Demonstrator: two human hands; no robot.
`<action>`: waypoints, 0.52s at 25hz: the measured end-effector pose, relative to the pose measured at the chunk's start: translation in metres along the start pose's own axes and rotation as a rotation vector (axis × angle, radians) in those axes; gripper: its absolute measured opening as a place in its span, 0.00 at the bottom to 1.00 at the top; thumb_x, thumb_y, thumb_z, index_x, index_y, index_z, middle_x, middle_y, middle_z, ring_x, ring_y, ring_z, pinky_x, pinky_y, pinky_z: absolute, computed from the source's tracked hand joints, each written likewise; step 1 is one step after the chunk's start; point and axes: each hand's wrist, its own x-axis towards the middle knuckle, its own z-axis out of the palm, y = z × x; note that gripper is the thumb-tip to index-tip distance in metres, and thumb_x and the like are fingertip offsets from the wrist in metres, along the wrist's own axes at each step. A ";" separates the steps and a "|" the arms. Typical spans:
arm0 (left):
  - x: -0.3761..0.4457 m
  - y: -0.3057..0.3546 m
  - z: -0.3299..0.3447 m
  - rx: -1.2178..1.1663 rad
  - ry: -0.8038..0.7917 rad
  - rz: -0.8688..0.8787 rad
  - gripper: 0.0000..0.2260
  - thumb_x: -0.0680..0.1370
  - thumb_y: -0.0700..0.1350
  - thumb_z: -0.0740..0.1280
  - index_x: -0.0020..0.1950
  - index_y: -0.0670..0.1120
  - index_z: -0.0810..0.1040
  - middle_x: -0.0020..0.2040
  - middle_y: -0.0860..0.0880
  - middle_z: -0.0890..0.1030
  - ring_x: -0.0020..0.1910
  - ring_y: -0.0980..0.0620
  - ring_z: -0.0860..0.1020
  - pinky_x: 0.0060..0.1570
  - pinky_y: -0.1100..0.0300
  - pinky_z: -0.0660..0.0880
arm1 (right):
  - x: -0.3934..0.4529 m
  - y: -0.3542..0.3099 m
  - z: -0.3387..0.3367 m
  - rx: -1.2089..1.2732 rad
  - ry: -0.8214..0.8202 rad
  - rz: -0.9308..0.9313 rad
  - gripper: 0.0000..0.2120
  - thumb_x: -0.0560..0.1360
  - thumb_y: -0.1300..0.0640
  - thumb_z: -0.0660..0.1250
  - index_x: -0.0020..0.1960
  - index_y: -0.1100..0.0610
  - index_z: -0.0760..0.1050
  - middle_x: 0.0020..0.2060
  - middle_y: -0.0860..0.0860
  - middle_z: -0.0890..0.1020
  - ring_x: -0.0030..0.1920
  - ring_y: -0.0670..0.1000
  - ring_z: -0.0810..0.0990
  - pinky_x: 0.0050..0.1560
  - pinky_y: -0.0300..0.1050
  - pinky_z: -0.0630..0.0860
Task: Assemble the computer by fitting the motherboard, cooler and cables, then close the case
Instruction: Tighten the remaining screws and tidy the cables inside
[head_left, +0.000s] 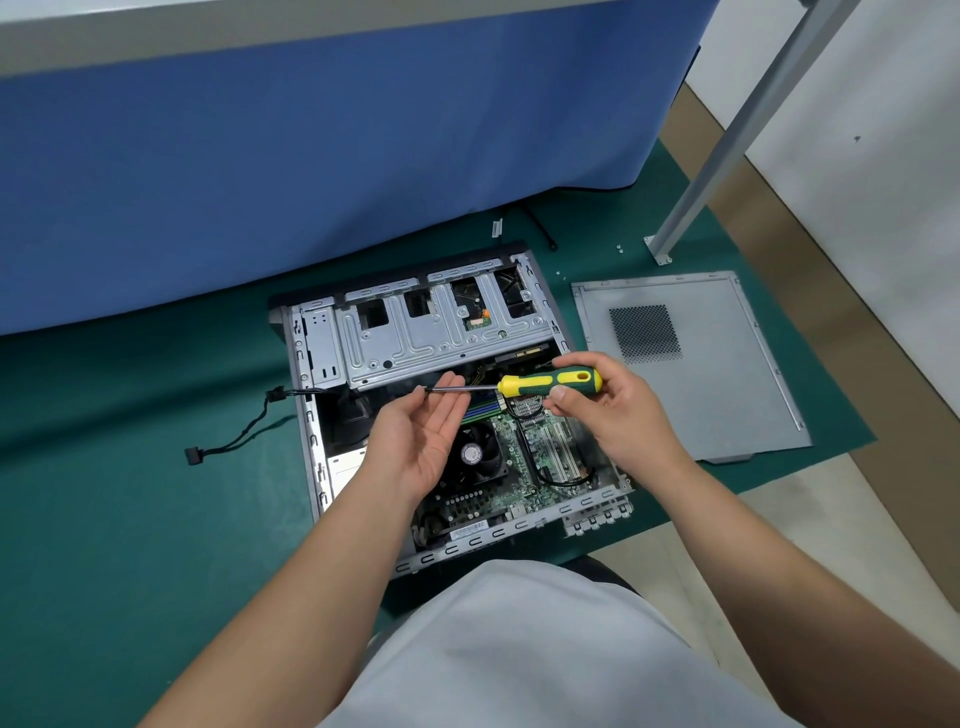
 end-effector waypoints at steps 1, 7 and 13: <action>0.000 0.000 0.001 0.005 -0.002 -0.003 0.10 0.85 0.37 0.59 0.61 0.32 0.75 0.58 0.35 0.84 0.56 0.39 0.85 0.56 0.45 0.82 | 0.000 0.002 0.001 0.042 0.031 0.020 0.15 0.77 0.62 0.73 0.63 0.55 0.78 0.49 0.56 0.86 0.48 0.53 0.88 0.52 0.41 0.83; -0.006 -0.008 0.006 0.150 -0.016 0.007 0.09 0.86 0.42 0.61 0.56 0.37 0.77 0.58 0.36 0.84 0.58 0.39 0.84 0.57 0.47 0.82 | 0.005 0.013 -0.005 0.321 0.177 0.136 0.15 0.77 0.63 0.72 0.63 0.57 0.76 0.50 0.57 0.85 0.51 0.59 0.87 0.55 0.48 0.83; -0.005 -0.005 0.002 0.690 0.133 0.340 0.06 0.85 0.42 0.64 0.60 0.45 0.78 0.59 0.46 0.84 0.58 0.49 0.83 0.62 0.55 0.79 | 0.016 -0.002 -0.044 0.217 0.168 0.065 0.11 0.77 0.62 0.72 0.59 0.57 0.78 0.46 0.53 0.86 0.49 0.60 0.87 0.55 0.49 0.83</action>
